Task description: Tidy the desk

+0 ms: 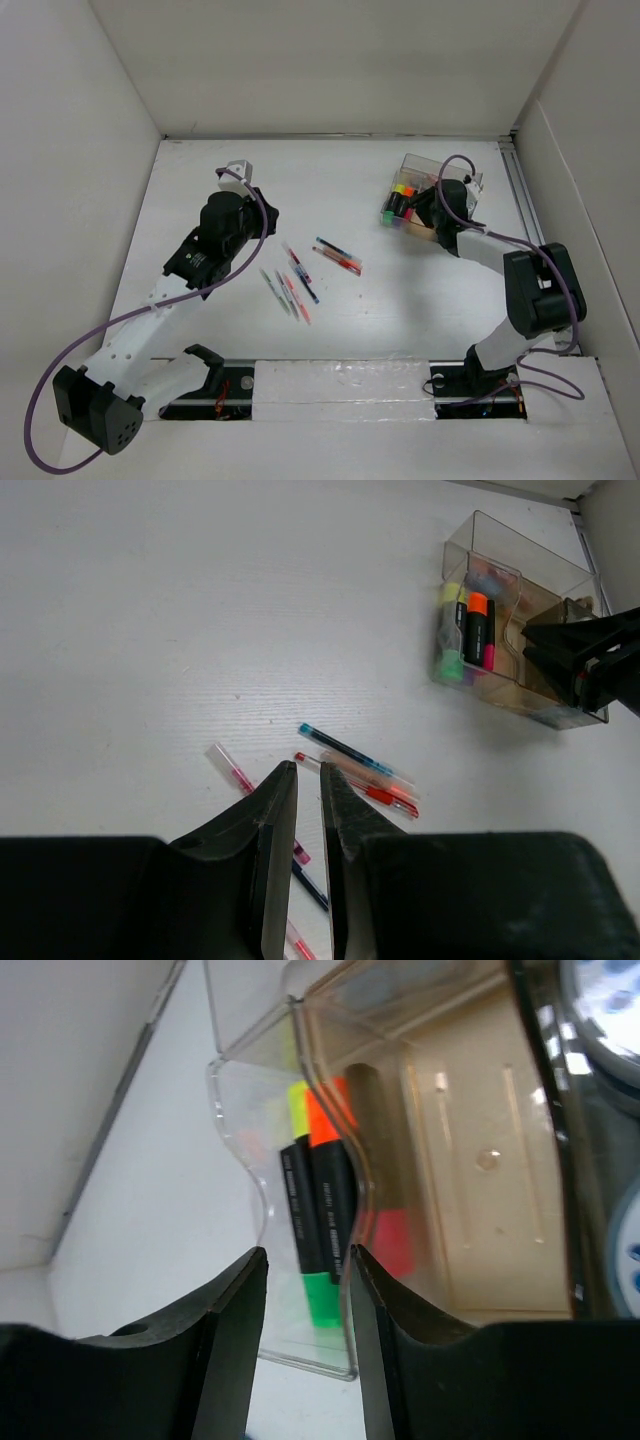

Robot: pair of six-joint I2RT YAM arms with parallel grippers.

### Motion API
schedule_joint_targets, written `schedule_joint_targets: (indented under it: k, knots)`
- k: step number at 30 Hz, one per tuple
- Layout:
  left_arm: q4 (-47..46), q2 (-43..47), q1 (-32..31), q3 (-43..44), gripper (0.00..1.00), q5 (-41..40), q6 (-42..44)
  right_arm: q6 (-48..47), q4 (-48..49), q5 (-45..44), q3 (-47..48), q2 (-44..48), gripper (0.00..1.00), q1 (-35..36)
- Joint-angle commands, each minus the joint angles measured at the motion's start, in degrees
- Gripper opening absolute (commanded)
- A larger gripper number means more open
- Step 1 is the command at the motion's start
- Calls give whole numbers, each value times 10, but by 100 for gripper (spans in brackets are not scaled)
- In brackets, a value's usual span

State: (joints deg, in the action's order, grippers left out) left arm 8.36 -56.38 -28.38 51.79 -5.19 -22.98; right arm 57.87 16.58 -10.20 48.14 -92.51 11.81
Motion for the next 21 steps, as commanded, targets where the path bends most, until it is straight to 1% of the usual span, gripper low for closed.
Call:
schedule_joint_targets:
  k: [1,4,5,6,8,9,10,12,13,16,21]
  knots:
    - [-27,14,2,25,13,12,3,-30,-62,-91,5,30,44,23]
    - [-28,14,2,24,13,23,3,-50,-102,-116,25,31,43,44]
    - [-28,16,2,25,13,25,3,-51,-139,-116,35,19,43,50]
    - [-28,17,2,25,13,26,3,-58,-154,-118,54,14,42,50]
    - [-28,24,2,24,13,27,2,-66,-185,-113,65,1,38,57]
    - [-28,27,2,24,13,28,2,-71,-193,-104,74,-11,35,57]
    - [-29,29,2,24,13,26,1,-73,-198,-95,78,-16,30,62]
    - [-30,37,2,22,13,27,1,-76,-210,-81,80,-28,29,68]
    - [-30,39,2,22,13,27,1,-77,-214,-83,82,-27,24,79]
    - [-30,46,2,21,13,29,0,-75,-223,-87,78,-22,20,95]
    - [-29,55,2,20,13,29,-2,-67,-233,-83,65,-15,19,130]
